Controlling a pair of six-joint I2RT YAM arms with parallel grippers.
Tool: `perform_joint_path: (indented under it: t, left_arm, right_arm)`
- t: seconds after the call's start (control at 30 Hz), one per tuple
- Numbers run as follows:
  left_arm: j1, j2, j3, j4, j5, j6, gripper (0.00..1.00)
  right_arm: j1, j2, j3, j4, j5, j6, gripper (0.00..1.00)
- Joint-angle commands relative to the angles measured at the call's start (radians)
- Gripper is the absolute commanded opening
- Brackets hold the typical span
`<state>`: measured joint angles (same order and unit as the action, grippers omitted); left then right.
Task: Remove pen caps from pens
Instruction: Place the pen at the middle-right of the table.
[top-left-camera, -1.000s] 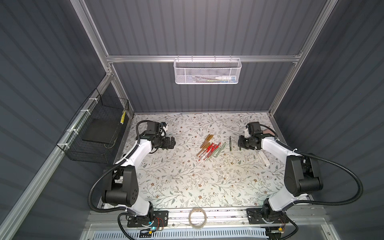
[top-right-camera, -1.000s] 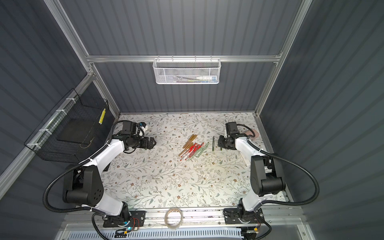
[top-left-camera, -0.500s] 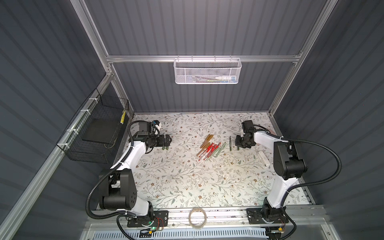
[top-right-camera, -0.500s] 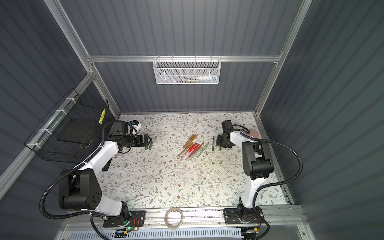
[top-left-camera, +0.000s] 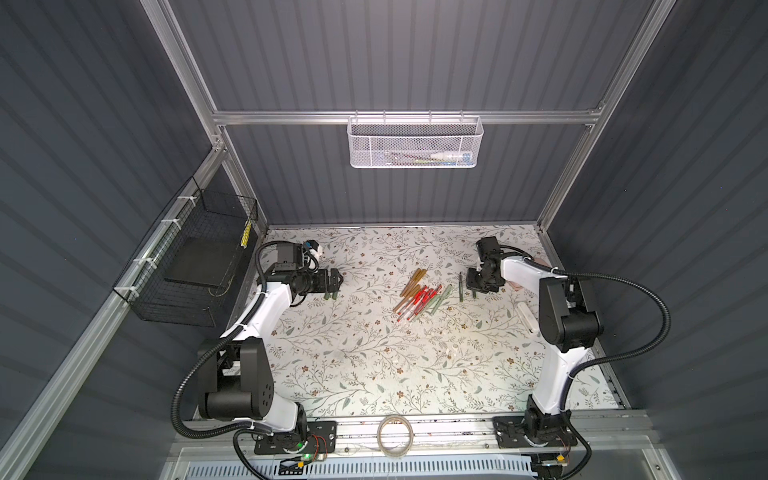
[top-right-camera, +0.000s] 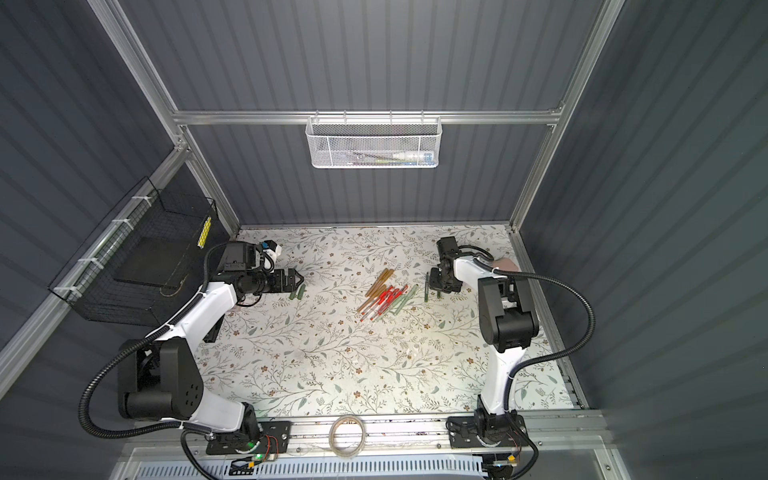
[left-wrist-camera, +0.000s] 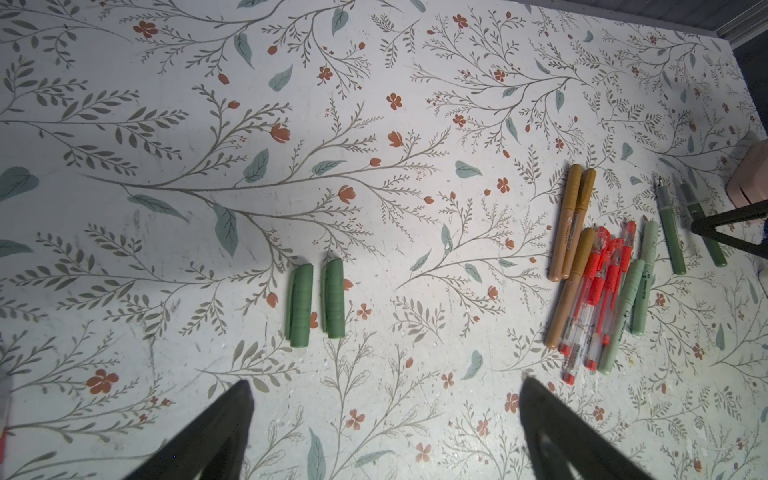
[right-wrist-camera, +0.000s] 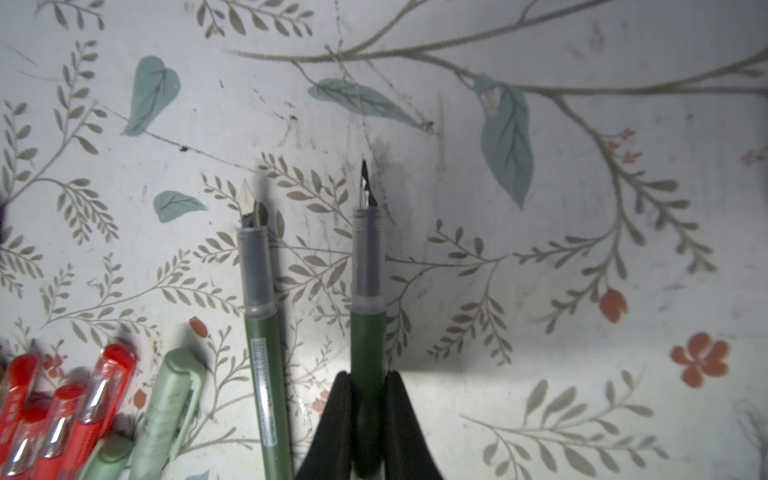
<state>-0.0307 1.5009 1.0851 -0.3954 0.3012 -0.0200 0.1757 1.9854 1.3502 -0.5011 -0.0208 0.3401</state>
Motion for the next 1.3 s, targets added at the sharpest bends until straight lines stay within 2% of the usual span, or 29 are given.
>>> perform_joint_path:
  t: [0.0, 0.13, 0.4, 0.77, 1.0, 1.1, 1.2, 1.27]
  left_arm:
    - [0.008, -0.014, -0.011, 0.007, 0.02, -0.012, 1.0]
    - [0.009, -0.013, -0.001, 0.0, 0.021, -0.012, 1.0]
    - [0.013, -0.014, 0.001, -0.002, 0.021, -0.013, 1.0]
    - [0.018, -0.005, 0.019, -0.015, 0.021, -0.008, 1.0]
    - [0.012, 0.022, 0.068, -0.042, 0.075, -0.024, 1.0]
    - [-0.038, 0.053, 0.127, -0.088, 0.038, 0.007, 1.0]
    - [-0.139, 0.093, 0.199, -0.147, -0.055, 0.08, 1.0]
    - [-0.196, 0.128, 0.251, -0.181, -0.078, 0.103, 1.0]
  right_arm:
    - [0.005, 0.028, 0.045, -0.059, 0.021, -0.016, 0.03]
    - [0.005, 0.044, 0.058, -0.071, 0.019, -0.019, 0.08]
    - [0.007, 0.047, 0.064, -0.074, 0.019, -0.023, 0.23]
    - [0.007, 0.02, 0.046, -0.048, 0.002, -0.015, 0.25]
    - [0.007, -0.156, -0.046, 0.043, -0.014, -0.007, 0.25]
    - [0.007, -0.244, -0.073, 0.045, -0.017, -0.019, 0.26]
    - [0.007, -0.325, -0.103, 0.028, -0.016, -0.03, 0.26]
    - [0.007, -0.384, -0.142, 0.027, -0.023, -0.034, 0.27]
